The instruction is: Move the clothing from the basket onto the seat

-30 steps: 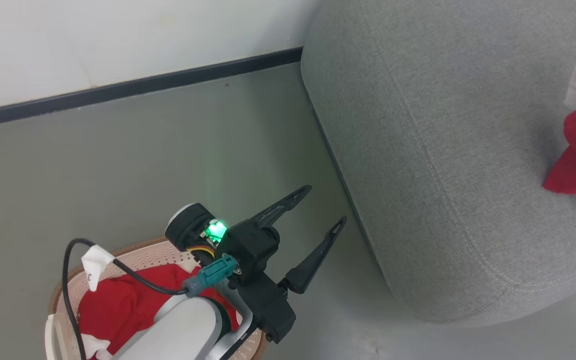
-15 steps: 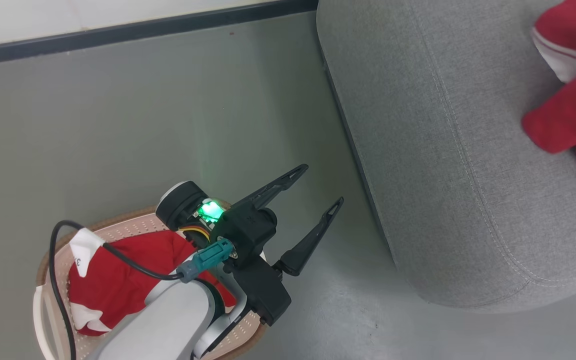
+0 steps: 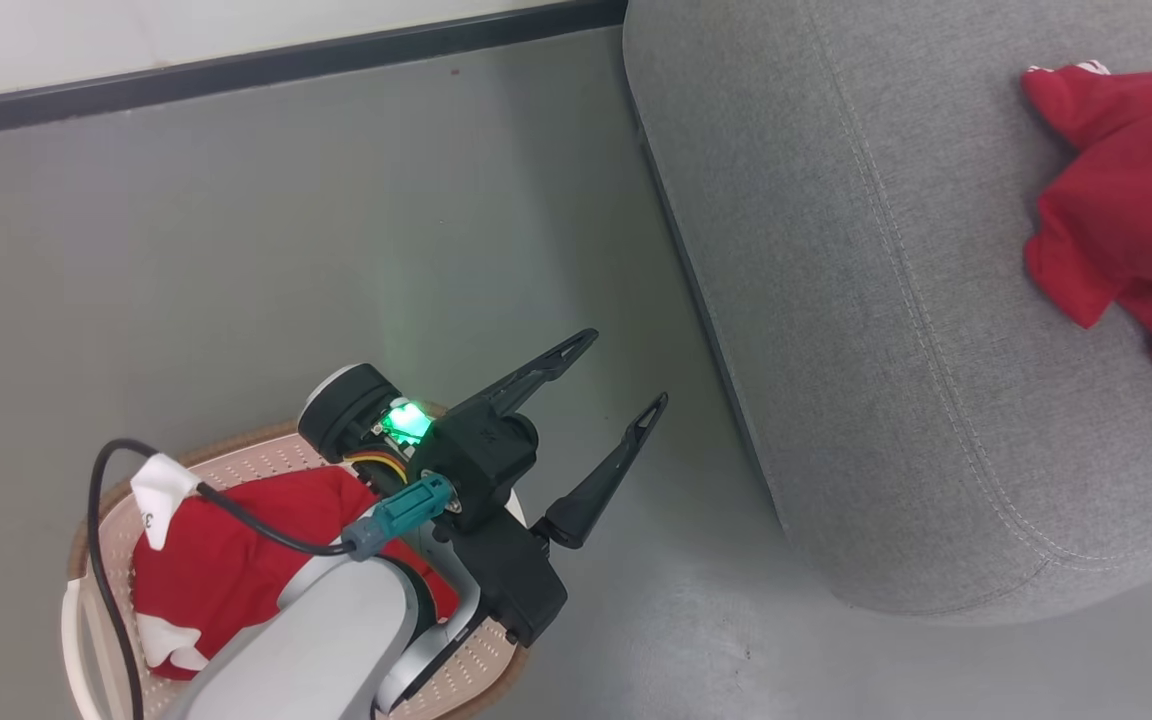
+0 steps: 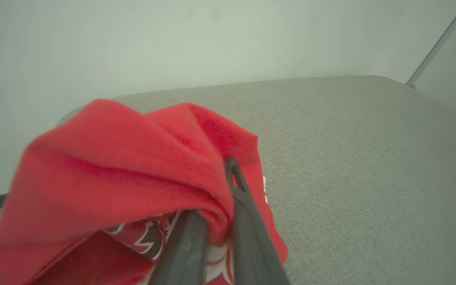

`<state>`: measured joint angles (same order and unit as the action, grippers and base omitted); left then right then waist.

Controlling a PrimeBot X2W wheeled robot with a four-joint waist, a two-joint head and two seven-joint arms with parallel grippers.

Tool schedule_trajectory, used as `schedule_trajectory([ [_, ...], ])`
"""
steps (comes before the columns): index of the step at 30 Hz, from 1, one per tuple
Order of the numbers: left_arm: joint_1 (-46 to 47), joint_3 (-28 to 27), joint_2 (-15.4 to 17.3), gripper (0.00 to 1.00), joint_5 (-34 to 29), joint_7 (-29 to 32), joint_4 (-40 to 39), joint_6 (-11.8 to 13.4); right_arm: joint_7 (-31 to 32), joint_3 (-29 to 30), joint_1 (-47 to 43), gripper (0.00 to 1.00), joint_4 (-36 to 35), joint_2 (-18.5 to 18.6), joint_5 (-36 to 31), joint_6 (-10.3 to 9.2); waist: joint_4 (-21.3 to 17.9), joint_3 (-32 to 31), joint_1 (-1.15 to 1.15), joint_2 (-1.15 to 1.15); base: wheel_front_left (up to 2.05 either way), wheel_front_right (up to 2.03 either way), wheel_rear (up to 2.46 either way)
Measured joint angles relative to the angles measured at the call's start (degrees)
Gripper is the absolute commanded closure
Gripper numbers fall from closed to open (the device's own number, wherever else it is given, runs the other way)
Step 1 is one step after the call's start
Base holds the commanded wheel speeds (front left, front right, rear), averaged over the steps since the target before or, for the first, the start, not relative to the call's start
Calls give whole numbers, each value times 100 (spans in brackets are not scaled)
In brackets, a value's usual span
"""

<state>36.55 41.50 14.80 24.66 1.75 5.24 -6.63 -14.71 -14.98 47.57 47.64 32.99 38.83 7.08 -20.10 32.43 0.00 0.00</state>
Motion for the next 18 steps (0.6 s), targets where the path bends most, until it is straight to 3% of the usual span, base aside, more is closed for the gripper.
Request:
schedule_trajectory([
  [6, -1, 8, -22, 0, 33, -43, 40, 0, 1, -305, -1, 98, 312, -34, -2, 1, -24, -68, 0, 0, 0, 0, 0],
  [9, -1, 11, -46, 0, 40, -54, 56, 0, 33, -415, 7, 55, 443, -58, 0, 1, -21, -90, 0, 0, 0, 0, 0],
  [11, -1, 14, -54, 0, 41, -93, 120, 0, 107, -510, 9, 0, 519, -45, 4, 1, -13, -110, 0, 0, 0, 0, 0],
  [18, -4, 3, -126, 0, 93, -289, 335, -1, 100, -1169, 12, 0, 477, 265, -361, 5, 39, -330, 0, 0, 0, 0, 0],
])
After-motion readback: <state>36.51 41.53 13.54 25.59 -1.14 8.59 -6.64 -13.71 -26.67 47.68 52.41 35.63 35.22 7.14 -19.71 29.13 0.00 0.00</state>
